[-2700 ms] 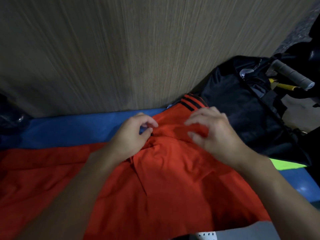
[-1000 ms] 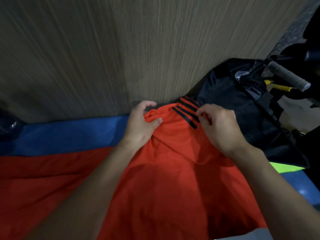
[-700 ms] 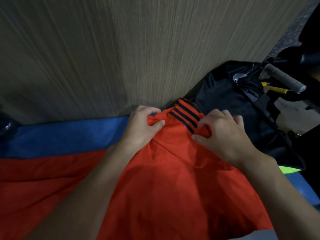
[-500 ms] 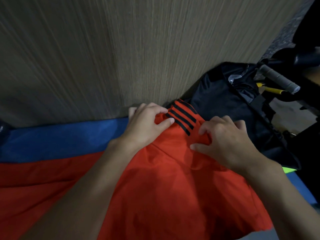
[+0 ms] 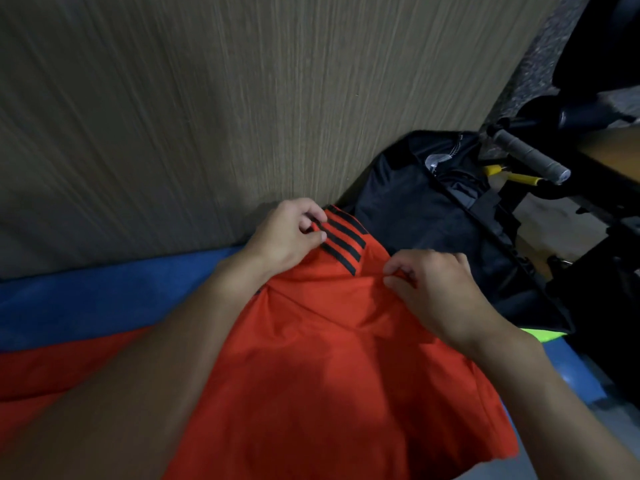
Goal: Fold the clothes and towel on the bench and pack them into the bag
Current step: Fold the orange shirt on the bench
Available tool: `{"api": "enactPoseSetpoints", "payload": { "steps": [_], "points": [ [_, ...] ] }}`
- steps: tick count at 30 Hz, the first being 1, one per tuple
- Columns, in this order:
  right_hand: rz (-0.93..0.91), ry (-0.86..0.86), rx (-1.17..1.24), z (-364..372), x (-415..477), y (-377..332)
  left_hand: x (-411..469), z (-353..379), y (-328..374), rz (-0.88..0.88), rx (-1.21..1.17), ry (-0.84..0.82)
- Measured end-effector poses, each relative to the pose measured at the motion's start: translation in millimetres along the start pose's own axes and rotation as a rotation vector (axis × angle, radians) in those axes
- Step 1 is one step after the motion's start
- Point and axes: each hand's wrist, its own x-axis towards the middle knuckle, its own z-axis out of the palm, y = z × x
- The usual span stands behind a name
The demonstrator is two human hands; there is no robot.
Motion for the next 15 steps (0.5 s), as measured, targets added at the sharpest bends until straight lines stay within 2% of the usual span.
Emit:
{"api": "enactPoseSetpoints", "payload": {
  "steps": [3,5,7,9,12,15],
  "points": [
    [0.017,0.111,0.084,5,8,1,16,-3,6,0.061,-0.089,0.222],
    [0.033,0.154,0.13,2,11,3,27,-2,12,0.082,-0.107,0.288],
    [0.053,0.03,0.129,-3,6,4,31,0,17,0.097,-0.065,0.255],
    [0.063,-0.116,0.046,-4,0,7,30,2,19,0.151,0.009,0.149],
    [0.114,0.016,-0.031,0,3,14,26,6,11,0.174,0.045,0.012],
    [0.191,0.101,-0.086,5,11,16,16,4,4,0.167,0.069,0.073]
  ]
}}
